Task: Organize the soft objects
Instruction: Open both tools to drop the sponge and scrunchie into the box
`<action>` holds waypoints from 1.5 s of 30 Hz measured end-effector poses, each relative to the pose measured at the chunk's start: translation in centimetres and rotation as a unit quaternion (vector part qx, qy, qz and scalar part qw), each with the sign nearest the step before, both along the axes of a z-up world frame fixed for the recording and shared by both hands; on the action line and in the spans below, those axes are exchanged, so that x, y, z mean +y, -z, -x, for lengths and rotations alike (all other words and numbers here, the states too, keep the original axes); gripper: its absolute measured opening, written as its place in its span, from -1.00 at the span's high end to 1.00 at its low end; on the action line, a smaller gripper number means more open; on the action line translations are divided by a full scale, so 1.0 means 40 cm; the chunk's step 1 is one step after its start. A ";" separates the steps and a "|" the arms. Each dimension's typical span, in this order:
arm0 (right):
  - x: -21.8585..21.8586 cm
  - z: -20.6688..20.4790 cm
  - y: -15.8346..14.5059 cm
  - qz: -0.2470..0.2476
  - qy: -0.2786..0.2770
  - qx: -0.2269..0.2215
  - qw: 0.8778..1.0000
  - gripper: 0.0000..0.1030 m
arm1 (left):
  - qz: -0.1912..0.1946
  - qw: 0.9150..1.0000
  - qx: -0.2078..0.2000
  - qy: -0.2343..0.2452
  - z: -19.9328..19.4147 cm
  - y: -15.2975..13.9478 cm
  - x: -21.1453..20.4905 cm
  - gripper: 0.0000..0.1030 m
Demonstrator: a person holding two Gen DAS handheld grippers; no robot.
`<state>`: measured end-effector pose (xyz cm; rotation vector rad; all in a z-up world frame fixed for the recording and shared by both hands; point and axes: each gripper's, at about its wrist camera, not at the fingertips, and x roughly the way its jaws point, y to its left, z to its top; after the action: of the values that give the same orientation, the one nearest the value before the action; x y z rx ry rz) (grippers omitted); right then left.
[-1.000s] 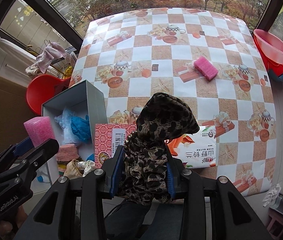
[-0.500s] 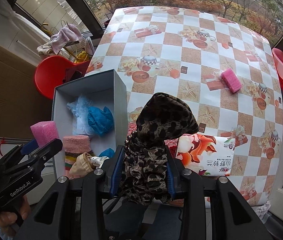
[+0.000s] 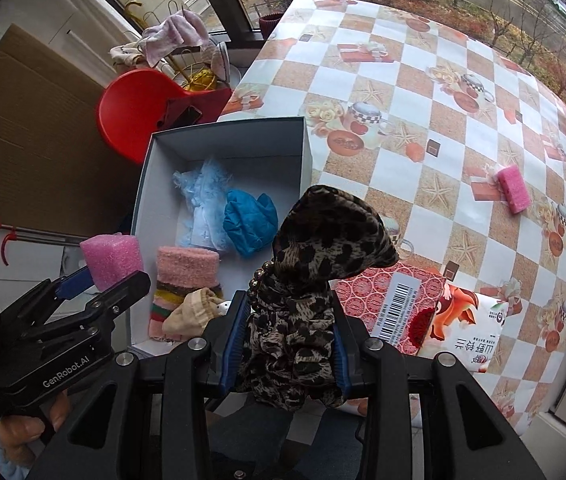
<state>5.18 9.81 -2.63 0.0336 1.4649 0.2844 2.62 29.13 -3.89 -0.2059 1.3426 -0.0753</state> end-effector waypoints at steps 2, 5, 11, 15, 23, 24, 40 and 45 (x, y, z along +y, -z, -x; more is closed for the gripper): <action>0.014 -0.002 0.005 -0.002 -0.007 0.003 1.000 0.24 | -0.004 1.000 0.001 -0.001 0.001 0.003 0.002 -0.41; 0.033 -0.007 0.013 -0.005 -0.016 0.007 1.000 0.25 | -0.006 1.000 0.006 -0.004 0.000 0.011 0.008 -0.41; 0.065 -0.019 0.027 -0.009 -0.027 0.011 1.000 0.25 | -0.014 1.000 0.014 -0.005 -0.009 0.027 0.013 -0.41; 0.080 -0.032 0.039 -0.012 -0.032 0.017 0.999 0.24 | -0.019 1.000 0.018 -0.002 -0.021 0.038 0.011 -0.40; 0.103 -0.070 0.059 -0.015 -0.034 0.021 0.999 0.25 | -0.036 0.999 0.022 0.000 -0.059 0.064 0.005 -0.40; 0.107 -0.077 0.062 -0.015 -0.034 0.022 0.999 0.25 | -0.036 0.999 0.023 0.000 -0.065 0.067 0.003 -0.40; 0.134 -0.166 0.102 -0.016 -0.027 0.031 0.999 0.24 | -0.056 0.997 0.047 0.001 -0.142 0.135 -0.002 -0.40; 0.141 -0.188 0.117 -0.012 -0.028 0.035 0.999 0.24 | -0.059 0.997 0.051 0.002 -0.154 0.148 -0.003 -0.40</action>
<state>12.69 15.45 -7.31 0.0207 1.5333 0.3494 8.79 29.01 -9.83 -0.1091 1.4448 0.0121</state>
